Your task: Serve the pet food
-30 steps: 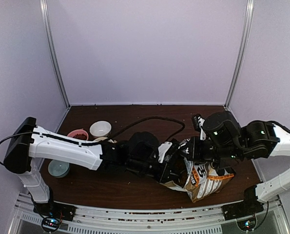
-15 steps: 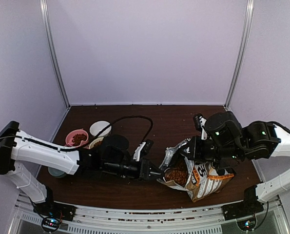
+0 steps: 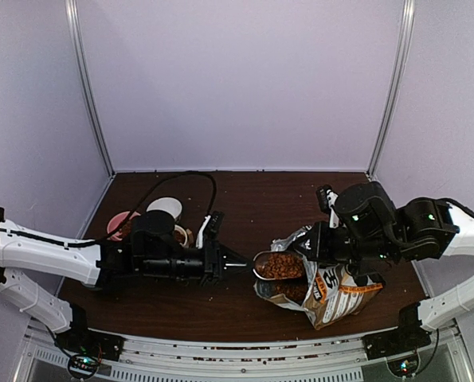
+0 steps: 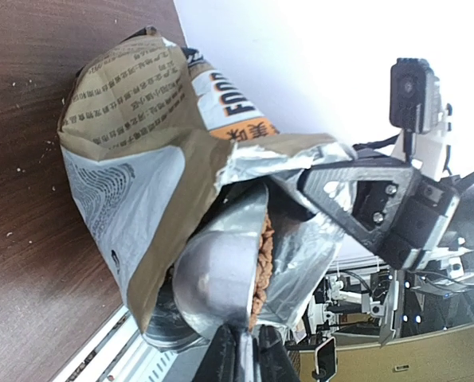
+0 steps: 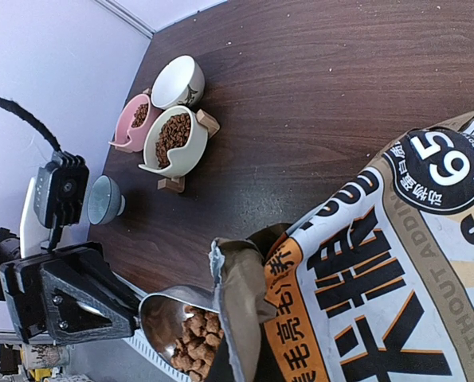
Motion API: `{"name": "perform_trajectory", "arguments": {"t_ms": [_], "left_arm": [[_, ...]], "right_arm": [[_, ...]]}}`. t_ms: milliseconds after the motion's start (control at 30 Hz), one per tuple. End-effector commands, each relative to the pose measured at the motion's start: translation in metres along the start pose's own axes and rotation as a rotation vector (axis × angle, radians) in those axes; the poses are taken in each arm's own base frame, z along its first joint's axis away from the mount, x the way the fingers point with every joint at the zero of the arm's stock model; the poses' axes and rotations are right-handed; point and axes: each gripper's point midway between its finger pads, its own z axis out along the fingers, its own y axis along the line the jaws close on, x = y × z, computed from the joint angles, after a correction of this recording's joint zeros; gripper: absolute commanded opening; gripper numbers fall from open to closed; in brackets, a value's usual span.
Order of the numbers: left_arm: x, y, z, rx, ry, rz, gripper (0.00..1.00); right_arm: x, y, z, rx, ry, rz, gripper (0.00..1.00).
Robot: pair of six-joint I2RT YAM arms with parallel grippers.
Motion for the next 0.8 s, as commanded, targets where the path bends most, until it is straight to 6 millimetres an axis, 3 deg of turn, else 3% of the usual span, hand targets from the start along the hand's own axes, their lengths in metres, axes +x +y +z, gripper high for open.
{"name": "perform_trajectory", "arguments": {"t_ms": [0, 767], "left_arm": [[-0.015, -0.020, -0.007, 0.081, -0.064, 0.011, 0.00], [-0.013, -0.072, 0.030, 0.268, -0.019, 0.010, 0.00]], "right_arm": [[-0.021, -0.006, -0.010, 0.025, -0.094, 0.021, 0.00], [-0.016, 0.007, 0.005, -0.011, -0.075, 0.027, 0.00]]}}
